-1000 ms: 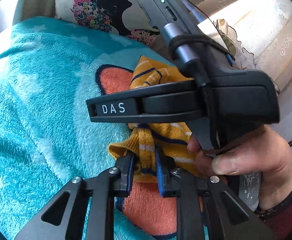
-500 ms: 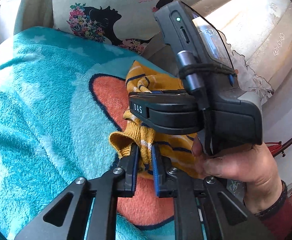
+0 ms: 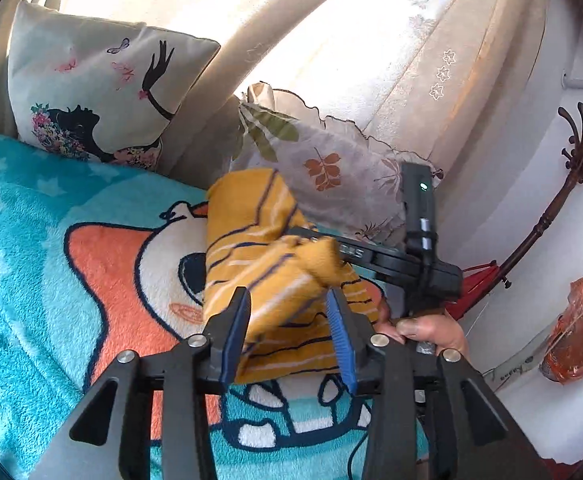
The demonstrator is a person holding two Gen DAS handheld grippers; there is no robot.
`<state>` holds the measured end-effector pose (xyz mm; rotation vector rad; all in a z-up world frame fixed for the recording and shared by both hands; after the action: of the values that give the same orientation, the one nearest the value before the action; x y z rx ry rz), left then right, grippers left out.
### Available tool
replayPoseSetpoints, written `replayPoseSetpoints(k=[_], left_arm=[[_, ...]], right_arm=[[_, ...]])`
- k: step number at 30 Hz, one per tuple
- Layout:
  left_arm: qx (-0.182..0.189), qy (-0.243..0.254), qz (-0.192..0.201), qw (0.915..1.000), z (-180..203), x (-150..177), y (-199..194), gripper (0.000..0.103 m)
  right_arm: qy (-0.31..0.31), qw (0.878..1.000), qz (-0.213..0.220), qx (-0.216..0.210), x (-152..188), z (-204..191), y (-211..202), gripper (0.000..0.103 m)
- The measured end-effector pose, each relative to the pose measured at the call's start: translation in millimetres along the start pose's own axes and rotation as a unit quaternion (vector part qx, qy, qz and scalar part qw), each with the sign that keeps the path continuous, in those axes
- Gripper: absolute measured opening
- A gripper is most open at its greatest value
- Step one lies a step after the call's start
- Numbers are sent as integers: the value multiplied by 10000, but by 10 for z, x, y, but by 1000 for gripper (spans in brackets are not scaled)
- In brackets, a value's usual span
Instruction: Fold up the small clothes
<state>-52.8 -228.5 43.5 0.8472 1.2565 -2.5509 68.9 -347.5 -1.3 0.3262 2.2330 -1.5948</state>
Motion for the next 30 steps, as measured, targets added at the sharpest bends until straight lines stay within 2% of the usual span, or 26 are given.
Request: replayPoseSetpoints(k=[3, 6, 11, 13, 16, 18, 20, 21, 23, 25, 28, 30], left_arm=[[73, -90, -365, 9993, 54, -49, 398, 37], [202, -50, -850, 9962, 180, -15, 912, 37], [226, 143, -1648, 9860, 433, 177, 1625, 37], [29, 343, -1695, 9849, 512, 207, 1725, 37], [-166, 611, -1612, 9849, 603, 253, 1727, 37], [-172, 574, -1599, 9853, 599, 262, 1736, 37], [-180, 535, -1559, 9862, 580, 266, 1729, 37], [-204, 543, -1532, 9865, 572, 267, 1720, 37], [-269, 584, -1491, 9867, 580, 272, 1691, 37], [-288, 669, -1469, 9865, 612, 299, 1608, 37], [-137, 802, -1422, 9865, 658, 370, 1395, 37], [-121, 807, -1403, 9867, 625, 403, 1282, 38]], right_arm=[[454, 9989, 122, -10, 181, 621, -229, 13], [969, 9952, 75, -117, 399, 1132, -240, 13], [1482, 9878, 63, -466, 721, 1555, -188, 13], [1642, 9847, 98, -573, 792, 1668, -213, 14], [1893, 9808, 405, -252, 857, 1886, -429, 19], [1876, 9799, 616, -270, 860, 1920, -614, 24], [1736, 9808, 810, -358, 849, 1836, -790, 32], [1618, 9826, 820, -406, 833, 1746, -823, 33], [1410, 9863, 670, -537, 807, 1549, -781, 33], [1324, 9878, 338, -753, 815, 1373, -612, 34], [1357, 9871, 1, -848, 896, 1229, -340, 49], [1199, 9899, -42, -751, 940, 1147, -228, 44]])
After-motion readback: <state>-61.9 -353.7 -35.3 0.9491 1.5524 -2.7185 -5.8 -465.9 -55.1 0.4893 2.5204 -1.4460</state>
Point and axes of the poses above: each gripper's, at about its wrist camera, not at the fingertips, and y roughly the way its jaws point, z to its right, x to its underside, the point moved 10 cm from there along y, roughly the way its jaws point, and after that the axes turned 13 degrees about -z, right-handed, at the moved point
